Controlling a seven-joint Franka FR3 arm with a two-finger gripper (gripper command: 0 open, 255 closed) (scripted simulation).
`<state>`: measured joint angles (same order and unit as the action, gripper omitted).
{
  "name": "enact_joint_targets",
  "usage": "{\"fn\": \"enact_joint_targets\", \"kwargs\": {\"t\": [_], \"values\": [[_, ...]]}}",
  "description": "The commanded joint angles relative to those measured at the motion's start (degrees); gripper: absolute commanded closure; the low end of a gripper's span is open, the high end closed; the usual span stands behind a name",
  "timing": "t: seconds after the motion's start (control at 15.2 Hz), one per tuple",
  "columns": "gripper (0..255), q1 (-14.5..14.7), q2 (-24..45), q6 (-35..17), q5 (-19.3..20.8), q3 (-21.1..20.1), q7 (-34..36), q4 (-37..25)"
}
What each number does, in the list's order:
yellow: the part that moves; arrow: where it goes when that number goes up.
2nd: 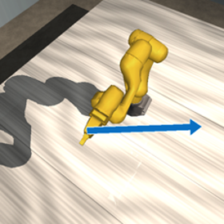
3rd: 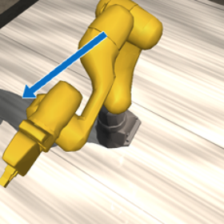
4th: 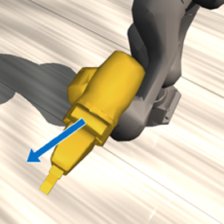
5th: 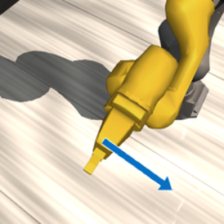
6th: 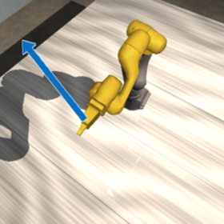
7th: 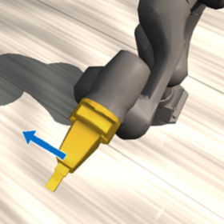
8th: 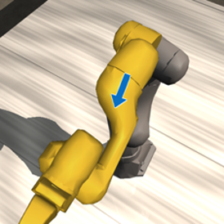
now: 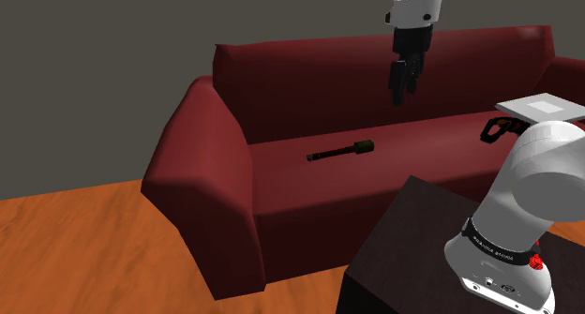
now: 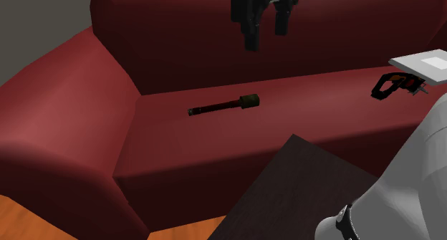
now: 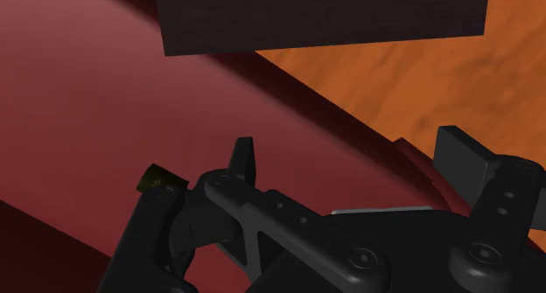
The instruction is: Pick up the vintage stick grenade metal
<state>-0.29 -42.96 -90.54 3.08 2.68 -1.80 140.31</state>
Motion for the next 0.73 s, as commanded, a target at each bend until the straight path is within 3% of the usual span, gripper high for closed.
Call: {"fn": "enact_joint_targets", "kwargs": {"t": [0.0,0.66], "values": [[0,0.0,0.0,0.0,0.0,0.0,0.0,0.0],[0,1.1,12.2,-19.5,7.1,10.5,-20.6,5.3]]}}
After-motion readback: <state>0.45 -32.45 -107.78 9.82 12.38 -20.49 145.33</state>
